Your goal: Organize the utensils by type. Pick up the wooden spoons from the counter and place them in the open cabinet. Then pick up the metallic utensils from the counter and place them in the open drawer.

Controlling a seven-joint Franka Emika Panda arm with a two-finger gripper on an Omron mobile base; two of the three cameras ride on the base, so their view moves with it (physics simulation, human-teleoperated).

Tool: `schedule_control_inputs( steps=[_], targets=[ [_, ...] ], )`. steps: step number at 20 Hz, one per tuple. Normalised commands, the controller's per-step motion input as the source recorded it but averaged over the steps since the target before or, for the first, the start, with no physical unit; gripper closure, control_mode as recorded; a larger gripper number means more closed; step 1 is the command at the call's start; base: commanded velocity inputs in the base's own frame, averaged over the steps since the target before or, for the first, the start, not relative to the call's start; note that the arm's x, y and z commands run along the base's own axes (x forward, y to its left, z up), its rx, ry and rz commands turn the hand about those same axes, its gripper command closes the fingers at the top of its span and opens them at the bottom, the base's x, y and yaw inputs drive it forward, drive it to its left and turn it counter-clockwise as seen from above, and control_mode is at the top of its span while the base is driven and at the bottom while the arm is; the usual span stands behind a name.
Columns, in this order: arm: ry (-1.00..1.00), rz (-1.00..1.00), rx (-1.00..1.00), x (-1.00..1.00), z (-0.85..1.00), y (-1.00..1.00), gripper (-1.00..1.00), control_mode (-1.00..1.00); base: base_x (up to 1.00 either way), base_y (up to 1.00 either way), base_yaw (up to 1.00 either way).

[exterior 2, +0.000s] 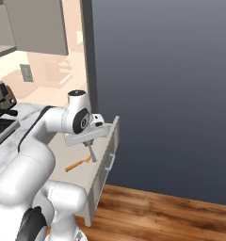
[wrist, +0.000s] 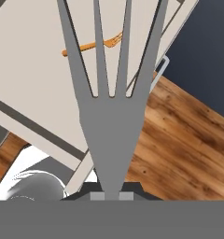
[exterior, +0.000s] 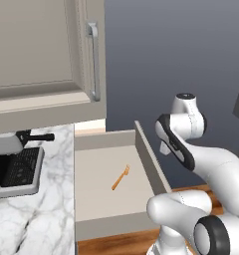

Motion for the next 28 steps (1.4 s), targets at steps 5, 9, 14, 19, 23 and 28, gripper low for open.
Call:
schedule_control_inputs(
  steps=[5,9,14,19,23,28],
  targets=[
    [0.07,-0.19,0.02,0.29,-0.01,0.24,1.00,-1.00,0.00,0.00,0.00],
    [0.16,-0.23,0.13,0.39,-0.09,0.39,1.00,-1.00,0.00,0.00,0.00],
    [0.18,-0.32,0.16,0.33,-0.20,0.43,1.00,-1.00,0.00,0.00,0.00],
    [0.12,-0.55,0.08,0.21,-0.32,0.48,1.00,-1.00,0.00,0.00,0.00],
    [0.11,-0.63,0.01,0.13,-0.36,0.45,1.00,-1.00,0.00,0.00,0.00],
    [0.17,-0.60,0.00,0.04,-0.43,0.29,1.00,-1.00,0.00,0.00,0.00]
  ],
)
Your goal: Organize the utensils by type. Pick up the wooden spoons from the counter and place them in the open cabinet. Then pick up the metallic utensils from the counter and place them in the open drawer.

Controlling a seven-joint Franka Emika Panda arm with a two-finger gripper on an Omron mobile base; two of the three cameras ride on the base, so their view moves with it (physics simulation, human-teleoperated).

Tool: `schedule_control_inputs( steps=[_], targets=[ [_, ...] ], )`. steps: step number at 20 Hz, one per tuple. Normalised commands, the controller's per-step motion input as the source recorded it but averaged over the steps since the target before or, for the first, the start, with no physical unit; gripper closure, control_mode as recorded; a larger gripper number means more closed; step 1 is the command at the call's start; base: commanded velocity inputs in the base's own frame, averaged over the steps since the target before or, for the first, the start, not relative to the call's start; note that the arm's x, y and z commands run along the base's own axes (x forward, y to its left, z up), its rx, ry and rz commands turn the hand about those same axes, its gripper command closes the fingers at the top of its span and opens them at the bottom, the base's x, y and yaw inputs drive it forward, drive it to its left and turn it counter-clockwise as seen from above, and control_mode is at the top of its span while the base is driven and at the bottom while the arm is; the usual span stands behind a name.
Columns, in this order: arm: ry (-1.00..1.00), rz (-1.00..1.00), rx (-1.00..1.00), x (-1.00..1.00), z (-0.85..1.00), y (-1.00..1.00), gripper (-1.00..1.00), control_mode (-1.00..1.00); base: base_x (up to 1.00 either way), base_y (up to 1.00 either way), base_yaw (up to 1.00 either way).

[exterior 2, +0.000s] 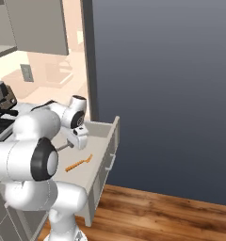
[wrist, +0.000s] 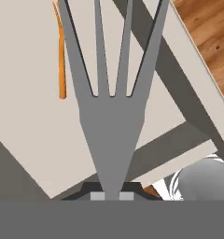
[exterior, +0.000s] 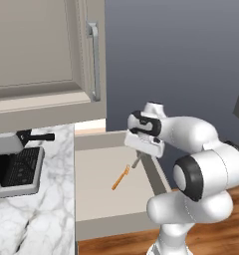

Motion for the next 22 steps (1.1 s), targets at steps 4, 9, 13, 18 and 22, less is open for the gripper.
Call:
schedule_control_inputs(
  steps=[4,9,13,18,22],
  targets=[
    [0.20,-0.51,0.00,0.00,-0.49,0.03,1.00,-1.00,0.00,0.00,0.00],
    [0.17,-0.23,0.00,0.00,-0.44,0.02,1.00,-1.00,0.00,0.00,0.00],
    [0.02,-0.18,-0.16,0.00,-0.40,0.17,1.00,-1.00,0.00,0.00,0.00],
    [0.00,-0.16,-0.21,-0.02,-0.35,0.13,1.00,-1.00,0.00,0.00,0.00],
    [0.00,-0.18,-0.10,-0.02,-0.28,0.06,1.00,-1.00,0.00,0.00,0.00]
  ],
)
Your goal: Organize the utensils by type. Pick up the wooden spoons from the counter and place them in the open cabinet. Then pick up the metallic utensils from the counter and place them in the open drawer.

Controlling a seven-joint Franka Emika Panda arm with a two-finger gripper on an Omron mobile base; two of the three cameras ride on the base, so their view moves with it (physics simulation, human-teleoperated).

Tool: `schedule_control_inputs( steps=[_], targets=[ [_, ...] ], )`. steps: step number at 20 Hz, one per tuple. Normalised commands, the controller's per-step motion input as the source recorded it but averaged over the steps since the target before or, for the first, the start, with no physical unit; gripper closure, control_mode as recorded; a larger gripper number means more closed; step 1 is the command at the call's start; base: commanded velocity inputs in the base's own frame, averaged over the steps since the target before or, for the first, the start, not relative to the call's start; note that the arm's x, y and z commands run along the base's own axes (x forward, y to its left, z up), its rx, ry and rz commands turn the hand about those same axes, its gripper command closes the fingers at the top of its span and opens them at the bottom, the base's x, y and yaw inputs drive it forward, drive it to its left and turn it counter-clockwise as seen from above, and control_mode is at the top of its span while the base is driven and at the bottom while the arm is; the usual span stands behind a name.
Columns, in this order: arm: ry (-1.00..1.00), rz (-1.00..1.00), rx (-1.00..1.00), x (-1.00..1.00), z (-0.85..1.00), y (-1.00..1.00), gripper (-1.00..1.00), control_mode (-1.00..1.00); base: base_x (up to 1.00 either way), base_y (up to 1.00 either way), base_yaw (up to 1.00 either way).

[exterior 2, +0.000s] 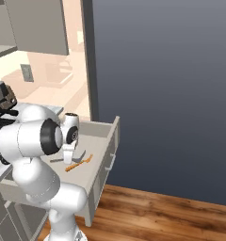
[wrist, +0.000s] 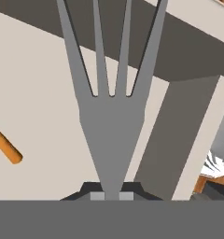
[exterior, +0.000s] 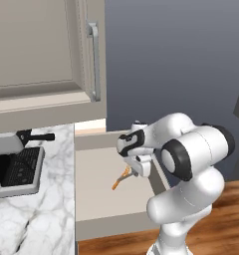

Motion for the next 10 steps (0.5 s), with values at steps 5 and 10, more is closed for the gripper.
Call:
schedule_control_inputs(
  steps=[5,10],
  targets=[
    [0.00,-0.14,-0.01,-0.03,-0.29,0.00,1.00,-1.00,0.00,0.00,0.00],
    [0.00,-0.05,-0.03,-0.09,-0.34,0.00,1.00,-1.00,0.00,0.00,0.00]
  ],
)
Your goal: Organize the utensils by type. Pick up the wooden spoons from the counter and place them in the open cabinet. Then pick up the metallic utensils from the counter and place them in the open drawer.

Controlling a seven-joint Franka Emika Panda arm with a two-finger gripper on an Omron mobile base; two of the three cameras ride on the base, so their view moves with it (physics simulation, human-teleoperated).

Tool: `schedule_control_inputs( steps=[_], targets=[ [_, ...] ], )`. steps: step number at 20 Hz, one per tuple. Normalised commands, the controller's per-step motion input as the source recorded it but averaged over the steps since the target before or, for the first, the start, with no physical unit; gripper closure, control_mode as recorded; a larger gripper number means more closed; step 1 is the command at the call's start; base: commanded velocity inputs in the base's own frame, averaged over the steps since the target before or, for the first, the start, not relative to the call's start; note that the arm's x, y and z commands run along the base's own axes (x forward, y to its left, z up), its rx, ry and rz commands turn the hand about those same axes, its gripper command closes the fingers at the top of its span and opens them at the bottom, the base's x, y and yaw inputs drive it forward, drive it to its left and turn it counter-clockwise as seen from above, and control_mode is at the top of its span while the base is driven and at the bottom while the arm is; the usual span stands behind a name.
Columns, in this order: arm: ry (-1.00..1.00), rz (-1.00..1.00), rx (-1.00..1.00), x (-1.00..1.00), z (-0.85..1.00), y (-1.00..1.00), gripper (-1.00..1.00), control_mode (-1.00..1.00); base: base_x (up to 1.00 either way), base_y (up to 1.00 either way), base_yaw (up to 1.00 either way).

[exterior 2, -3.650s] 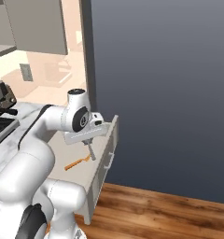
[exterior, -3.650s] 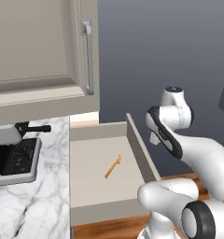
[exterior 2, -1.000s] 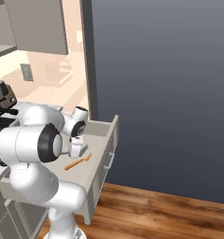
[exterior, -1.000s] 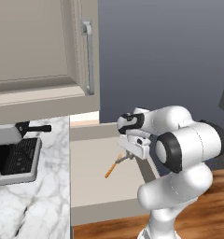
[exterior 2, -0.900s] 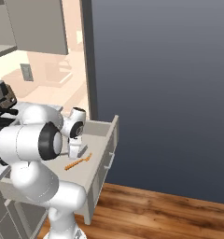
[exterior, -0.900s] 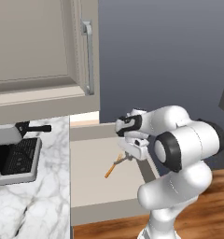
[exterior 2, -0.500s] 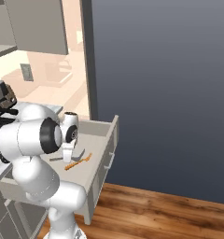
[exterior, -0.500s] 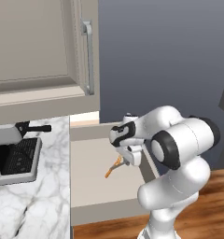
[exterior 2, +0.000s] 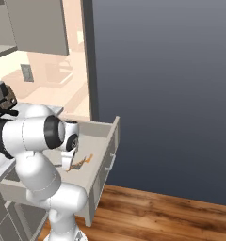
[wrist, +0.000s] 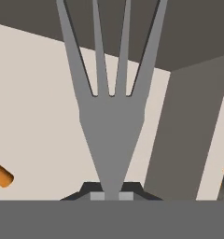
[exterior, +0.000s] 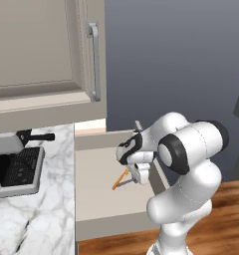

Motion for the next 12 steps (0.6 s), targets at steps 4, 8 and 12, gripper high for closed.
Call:
schedule_control_inputs(
  steps=[4,8,12],
  targets=[
    [-0.05,0.00,-0.12,-0.13,-0.38,0.04,1.00,-1.00,0.00,0.00,0.00],
    [-0.03,0.00,-0.09,-0.07,-0.37,0.01,1.00,-1.00,0.00,0.00,0.00],
    [0.00,0.00,-0.03,0.04,-0.35,0.08,1.00,-1.00,0.00,0.00,0.00]
  ],
)
